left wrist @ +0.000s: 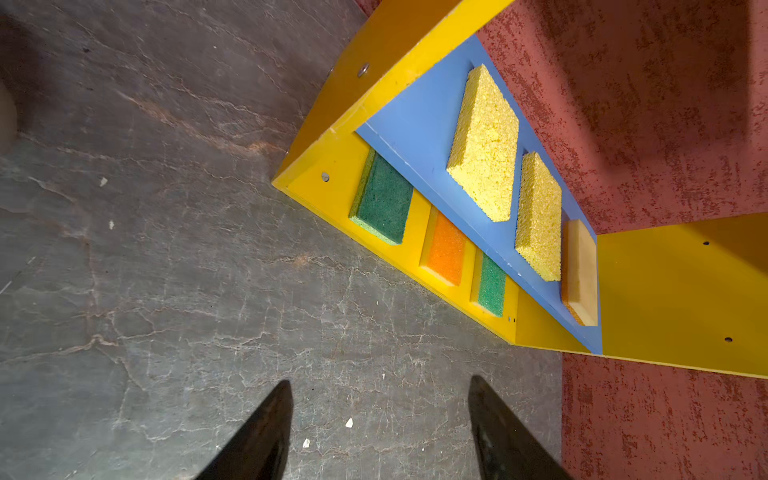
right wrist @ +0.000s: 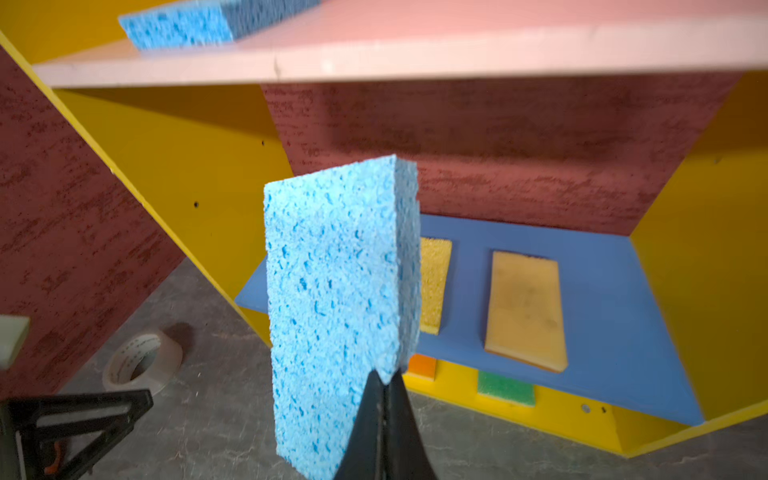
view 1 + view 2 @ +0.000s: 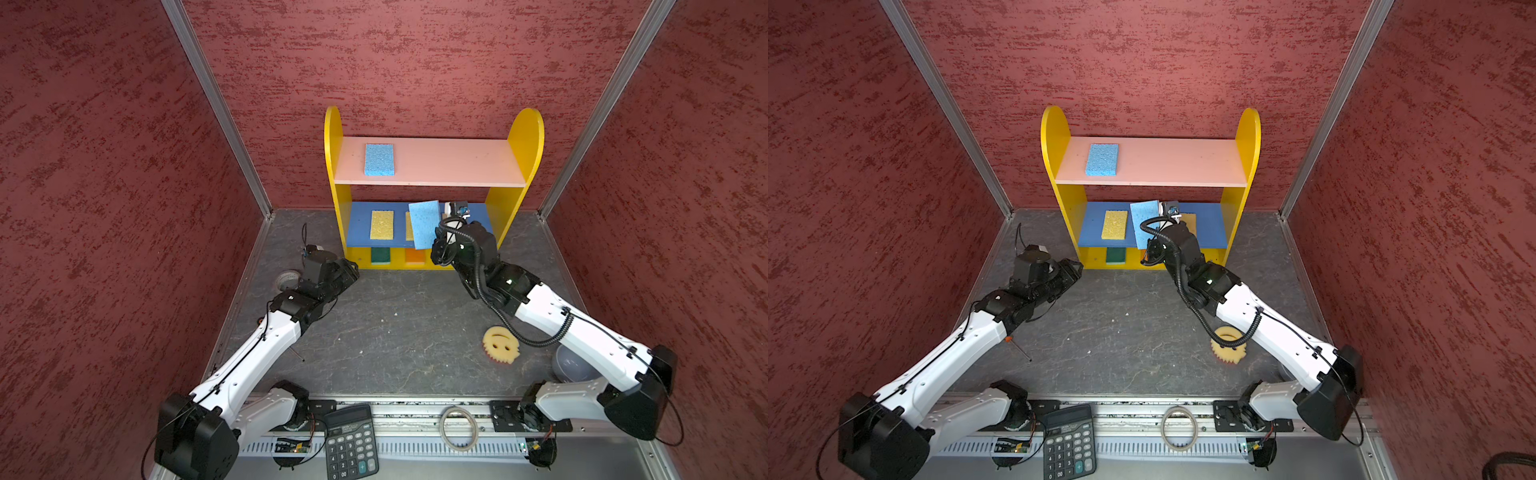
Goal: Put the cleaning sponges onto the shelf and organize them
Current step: 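Lift the blue sponge with the right gripper up to the pink board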
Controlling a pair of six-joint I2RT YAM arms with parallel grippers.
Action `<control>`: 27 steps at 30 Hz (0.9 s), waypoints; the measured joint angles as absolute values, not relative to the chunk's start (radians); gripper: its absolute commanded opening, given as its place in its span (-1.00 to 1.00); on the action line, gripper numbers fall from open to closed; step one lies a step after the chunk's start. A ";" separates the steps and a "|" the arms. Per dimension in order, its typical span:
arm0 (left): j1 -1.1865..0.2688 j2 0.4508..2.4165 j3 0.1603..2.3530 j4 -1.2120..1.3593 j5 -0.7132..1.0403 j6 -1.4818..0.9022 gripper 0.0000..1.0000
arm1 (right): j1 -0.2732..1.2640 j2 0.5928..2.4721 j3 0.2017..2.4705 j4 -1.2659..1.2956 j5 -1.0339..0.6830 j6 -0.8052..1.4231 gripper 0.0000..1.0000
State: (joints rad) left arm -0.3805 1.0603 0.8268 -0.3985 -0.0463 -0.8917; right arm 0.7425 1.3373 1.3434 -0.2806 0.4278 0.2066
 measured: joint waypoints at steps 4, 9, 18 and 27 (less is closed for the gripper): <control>-0.373 1.056 0.827 -0.424 -0.041 -0.884 0.35 | 0.701 1.398 1.548 -0.305 0.432 0.147 -1.00; -0.351 1.056 0.821 -0.437 -0.020 -0.884 0.37 | 0.643 1.539 1.847 -0.372 0.408 0.105 -1.00; -0.338 1.056 0.804 -0.449 0.002 -0.884 0.40 | 0.569 1.799 2.224 -0.551 0.339 0.120 -1.00; -0.334 1.056 0.781 -0.460 0.010 -0.885 0.41 | 0.530 1.990 2.523 -0.728 0.220 0.216 -1.00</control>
